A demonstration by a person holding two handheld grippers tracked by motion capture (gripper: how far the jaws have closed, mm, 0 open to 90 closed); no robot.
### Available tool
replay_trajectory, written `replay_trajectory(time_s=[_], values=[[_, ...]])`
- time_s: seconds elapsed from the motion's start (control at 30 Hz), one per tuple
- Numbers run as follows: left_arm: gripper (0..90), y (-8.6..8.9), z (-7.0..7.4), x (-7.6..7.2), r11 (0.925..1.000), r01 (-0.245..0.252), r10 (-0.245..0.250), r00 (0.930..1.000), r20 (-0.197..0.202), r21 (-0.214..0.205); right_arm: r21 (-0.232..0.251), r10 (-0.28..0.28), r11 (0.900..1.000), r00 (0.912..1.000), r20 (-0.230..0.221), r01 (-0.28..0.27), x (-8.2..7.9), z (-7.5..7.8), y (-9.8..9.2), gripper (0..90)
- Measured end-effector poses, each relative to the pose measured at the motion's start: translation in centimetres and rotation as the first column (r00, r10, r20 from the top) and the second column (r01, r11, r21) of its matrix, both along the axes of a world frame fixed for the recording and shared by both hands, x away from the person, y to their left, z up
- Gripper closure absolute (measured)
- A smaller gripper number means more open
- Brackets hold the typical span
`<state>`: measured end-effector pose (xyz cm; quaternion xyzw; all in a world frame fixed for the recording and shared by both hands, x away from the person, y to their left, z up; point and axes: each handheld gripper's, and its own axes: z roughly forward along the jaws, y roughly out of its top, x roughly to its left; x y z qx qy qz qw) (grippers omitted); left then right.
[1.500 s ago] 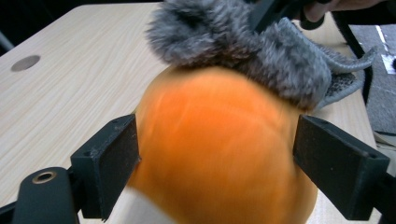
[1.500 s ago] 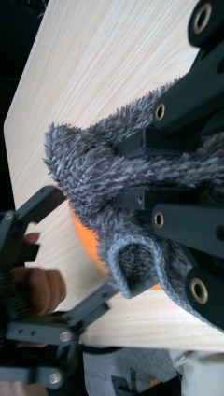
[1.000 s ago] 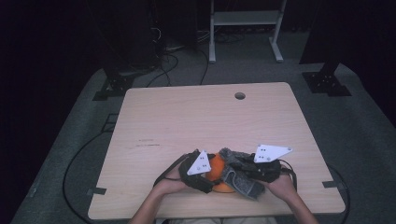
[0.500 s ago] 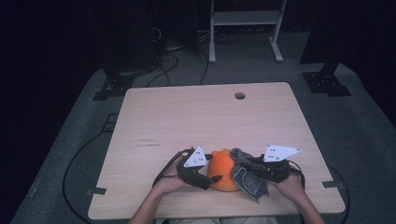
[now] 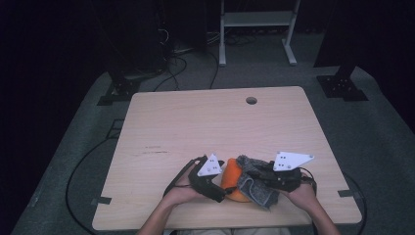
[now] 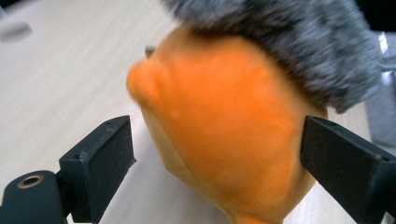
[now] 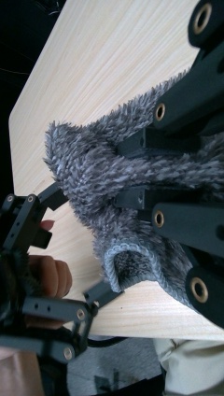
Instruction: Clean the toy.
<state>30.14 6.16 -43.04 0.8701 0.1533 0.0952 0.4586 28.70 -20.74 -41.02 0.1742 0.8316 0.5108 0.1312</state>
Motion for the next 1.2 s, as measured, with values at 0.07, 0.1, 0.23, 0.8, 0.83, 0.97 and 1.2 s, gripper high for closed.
replay_trajectory(time_s=[0.07, 0.1, 0.23, 0.8, 0.83, 0.97, 1.2], values=[[19.4, -0.2, -0.5, 0.0, 0.9989, 0.018, -0.019, 0.9988, -0.044, -0.043, -0.015, -0.005, 0.9999, 1.0, -0.001, 0.005, 0.0, 0.1, -0.2, 77.6], [22.0, -0.2, -0.5, 0.0, 0.9989, 0.018, -0.019, 0.9988, -0.044, -0.043, -0.015, -0.005, 0.9999, 1.0, -0.001, 0.005, 0.0, 0.1, -0.2, 77.6], [26.0, -0.5, 0.0, -0.6, 0.9983, 0.049, -0.048, 0.9984, 0.031, -0.031, -0.025, 0.007, 0.9997, 0.9992, 0.038, -0.007, -0.4, 1.8, -0.2, 77.6], [23.1, -0.7, 0.1, -1.3, 0.9956, 0.09, -0.088, 0.9942, 0.062, -0.025, -0.013, -0.046, 0.9989, 0.9987, -0.021, 0.045, 0.5, 0.7, -1.7, 77.8], [19.0, -0.8, 0.2, -1.1, 0.9959, 0.069, -0.068, 0.9973, 0.028, -0.059, -0.002, -0.051, 0.9987, 0.9983, -0.029, 0.05, 0.5, 0.5, -1.9, 77.8], [25.2, -1.3, 0.7, -0.8, 0.9889, 0.006, -0.012, 0.9991, -0.04, -0.149, -0.022, -0.026, 0.9994, 0.9995, -0.019, 0.026, -0.1, 0.6, -1.3, 78.0], [30.3, -2.0, 0.8, -2.6, 0.9938, 0.11, -0.106, 0.9828, 0.151, -0.015, -0.025, 0.059, 0.998, 0.9981, 0.021, -0.058, -1.2, 2.7, 1.1, 77.7]])
